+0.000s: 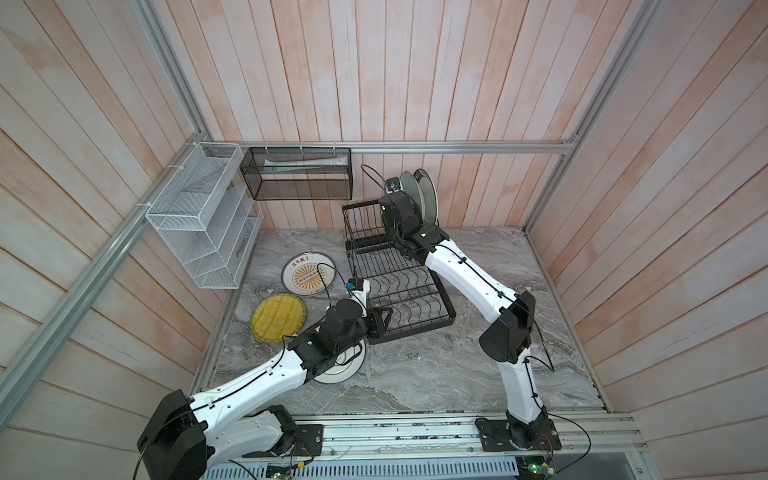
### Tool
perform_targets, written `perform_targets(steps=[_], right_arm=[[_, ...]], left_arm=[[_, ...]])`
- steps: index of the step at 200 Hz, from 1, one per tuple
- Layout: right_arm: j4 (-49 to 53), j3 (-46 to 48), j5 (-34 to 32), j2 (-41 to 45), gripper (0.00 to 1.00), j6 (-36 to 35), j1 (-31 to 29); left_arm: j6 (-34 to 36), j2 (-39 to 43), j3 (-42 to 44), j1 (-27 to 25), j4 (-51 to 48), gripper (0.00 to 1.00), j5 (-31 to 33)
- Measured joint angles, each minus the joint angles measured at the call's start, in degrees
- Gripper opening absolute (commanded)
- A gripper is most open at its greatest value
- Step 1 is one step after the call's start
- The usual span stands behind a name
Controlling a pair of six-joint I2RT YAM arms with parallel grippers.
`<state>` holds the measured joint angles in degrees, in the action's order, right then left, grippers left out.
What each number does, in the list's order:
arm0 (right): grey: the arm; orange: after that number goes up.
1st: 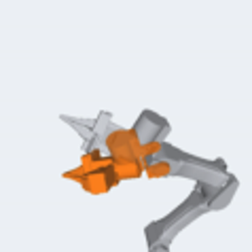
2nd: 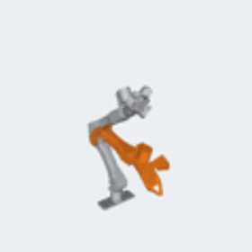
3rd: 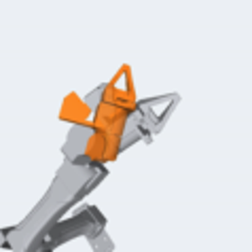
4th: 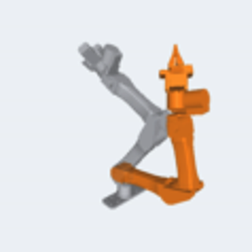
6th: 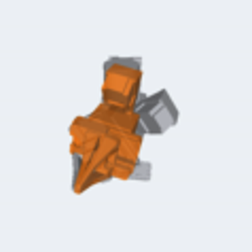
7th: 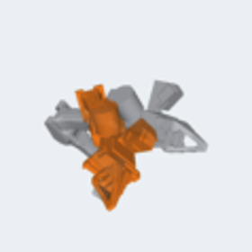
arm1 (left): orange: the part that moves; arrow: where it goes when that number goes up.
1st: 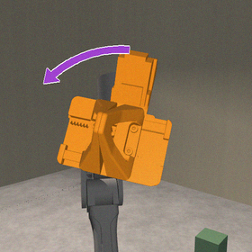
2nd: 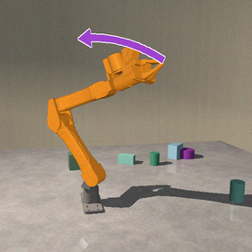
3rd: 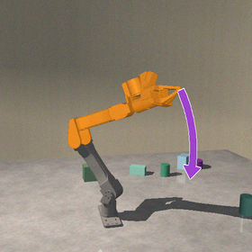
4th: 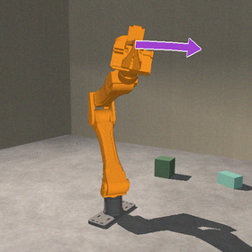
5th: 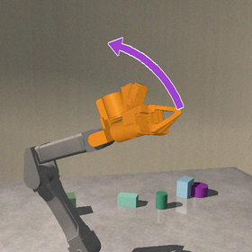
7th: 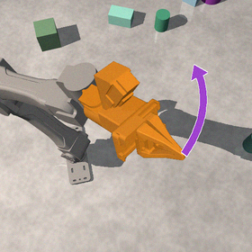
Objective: Load the plates into the dish rack
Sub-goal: 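Lower the sunburst plate into the upper tier slot beside the flower plate, then open the right gripper and release the sunburst plate in the rack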
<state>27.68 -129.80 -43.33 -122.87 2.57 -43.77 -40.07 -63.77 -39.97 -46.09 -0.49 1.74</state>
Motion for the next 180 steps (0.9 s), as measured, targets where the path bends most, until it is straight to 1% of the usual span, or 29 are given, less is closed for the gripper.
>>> perform_targets(steps=[27, 131, 143, 162, 180], right_arm=[[0.00, 0.00, 0.61, 0.00, 0.21, 0.59, -0.02], [-0.09, 0.11, 1.53, 0.17, 0.38, 0.39, -0.02], [-0.24, 0.22, 1.70, 0.33, 0.41, 0.35, -0.02], [-0.59, 0.39, 2.08, 0.76, 0.49, 0.13, -0.07], [-0.94, 0.46, 2.32, 1.42, 0.54, -0.61, -0.13]], left_arm=[[0.00, 0.02, 0.00, 0.00, -0.07, 0.42, 0.00], [-0.02, 0.02, 0.00, 0.00, -0.15, 0.42, 0.00], [-0.02, 0.02, 0.00, 0.00, -0.17, 0.42, 0.00], [-0.02, 0.02, -0.02, 0.00, -0.17, 0.42, 0.00], [-0.02, -0.11, -0.39, 0.00, -0.24, 0.42, 0.00]])
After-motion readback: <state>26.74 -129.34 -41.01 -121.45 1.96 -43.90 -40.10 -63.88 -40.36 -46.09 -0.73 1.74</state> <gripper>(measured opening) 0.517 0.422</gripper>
